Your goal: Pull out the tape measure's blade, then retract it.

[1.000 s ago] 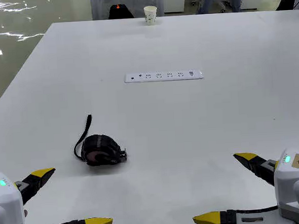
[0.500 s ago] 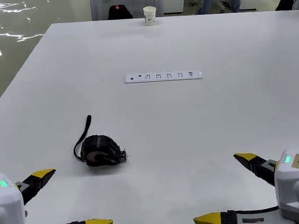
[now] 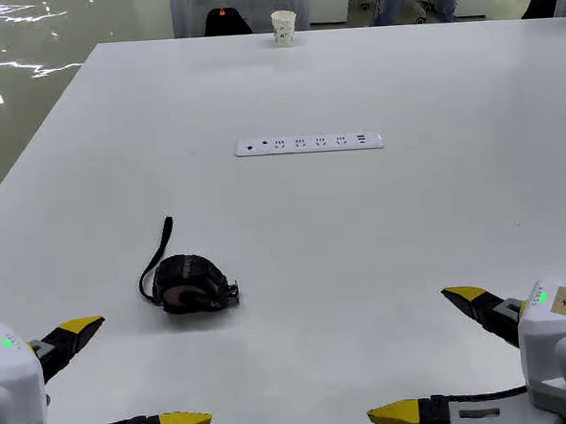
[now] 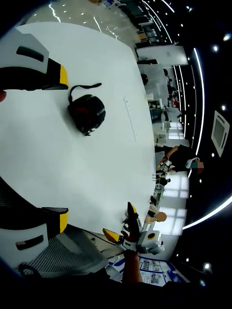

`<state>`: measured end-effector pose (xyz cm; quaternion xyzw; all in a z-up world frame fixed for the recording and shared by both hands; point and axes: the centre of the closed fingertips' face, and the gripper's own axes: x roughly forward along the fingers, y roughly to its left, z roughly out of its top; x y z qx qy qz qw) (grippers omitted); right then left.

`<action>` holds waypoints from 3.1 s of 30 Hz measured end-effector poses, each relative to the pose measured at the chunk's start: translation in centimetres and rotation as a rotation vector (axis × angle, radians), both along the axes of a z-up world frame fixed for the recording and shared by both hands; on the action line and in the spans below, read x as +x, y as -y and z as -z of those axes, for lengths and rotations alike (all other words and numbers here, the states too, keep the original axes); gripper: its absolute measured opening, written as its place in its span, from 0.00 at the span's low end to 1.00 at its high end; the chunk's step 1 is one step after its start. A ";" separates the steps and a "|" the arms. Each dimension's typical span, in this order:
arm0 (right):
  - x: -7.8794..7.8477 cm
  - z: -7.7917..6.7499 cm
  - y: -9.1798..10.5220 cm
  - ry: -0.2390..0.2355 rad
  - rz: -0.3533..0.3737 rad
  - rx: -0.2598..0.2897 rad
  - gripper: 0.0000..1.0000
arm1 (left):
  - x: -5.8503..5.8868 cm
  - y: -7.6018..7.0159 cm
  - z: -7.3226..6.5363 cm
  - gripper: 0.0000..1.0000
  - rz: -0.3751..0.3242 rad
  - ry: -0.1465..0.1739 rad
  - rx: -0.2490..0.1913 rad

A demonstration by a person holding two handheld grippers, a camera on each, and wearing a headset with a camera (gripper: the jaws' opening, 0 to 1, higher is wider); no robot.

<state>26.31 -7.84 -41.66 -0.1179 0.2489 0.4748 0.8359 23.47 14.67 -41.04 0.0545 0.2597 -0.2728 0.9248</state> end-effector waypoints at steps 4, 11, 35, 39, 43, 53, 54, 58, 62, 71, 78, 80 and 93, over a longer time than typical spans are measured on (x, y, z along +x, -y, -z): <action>0.2 0.0 -0.1 0.001 -0.013 -0.008 0.99 | 0.1 0.0 0.0 0.99 0.008 -0.003 0.003; 0.7 0.1 -0.3 0.003 -0.042 -0.028 0.98 | 0.6 -0.2 0.0 0.99 0.023 -0.009 0.012; 2.9 1.6 -1.2 0.010 -0.165 -0.100 0.93 | 3.3 -0.9 0.6 0.99 0.102 -0.032 0.060; 3.3 1.9 -1.6 0.014 -0.187 -0.112 0.90 | 3.7 -1.0 0.8 0.99 0.118 -0.037 0.073; 3.9 2.1 -2.0 0.024 -0.213 -0.121 0.89 | 4.2 -1.1 0.9 0.97 0.131 -0.037 0.080; 5.4 2.3 -3.3 0.041 -0.269 -0.134 0.84 | 5.5 -1.2 1.2 0.94 0.171 -0.048 0.105; 5.5 2.3 -3.4 0.042 -0.278 -0.137 0.83 | 5.7 -1.3 1.3 0.94 0.176 -0.050 0.107; 5.8 2.7 -3.8 0.035 -0.303 -0.147 0.80 | 6.1 -1.5 1.5 0.92 0.189 -0.057 0.117; 6.1 3.1 -4.2 0.036 -0.331 -0.164 0.77 | 6.5 -1.6 1.7 0.88 0.208 -0.065 0.133; 6.8 3.1 -5.8 0.033 -0.368 -0.148 0.70 | 7.4 -1.7 2.3 0.81 0.249 -0.077 0.160; 7.5 3.3 -7.0 0.051 -0.400 -0.148 0.68 | 8.0 -1.6 2.6 0.76 0.286 -0.086 0.179; 7.6 3.5 -7.3 0.052 -0.410 -0.152 0.67 | 8.2 -1.7 2.7 0.74 0.296 -0.088 0.184; 8.8 4.5 -9.2 0.058 -0.481 -0.181 0.57 | 9.7 -2.3 3.5 0.66 0.361 -0.119 0.235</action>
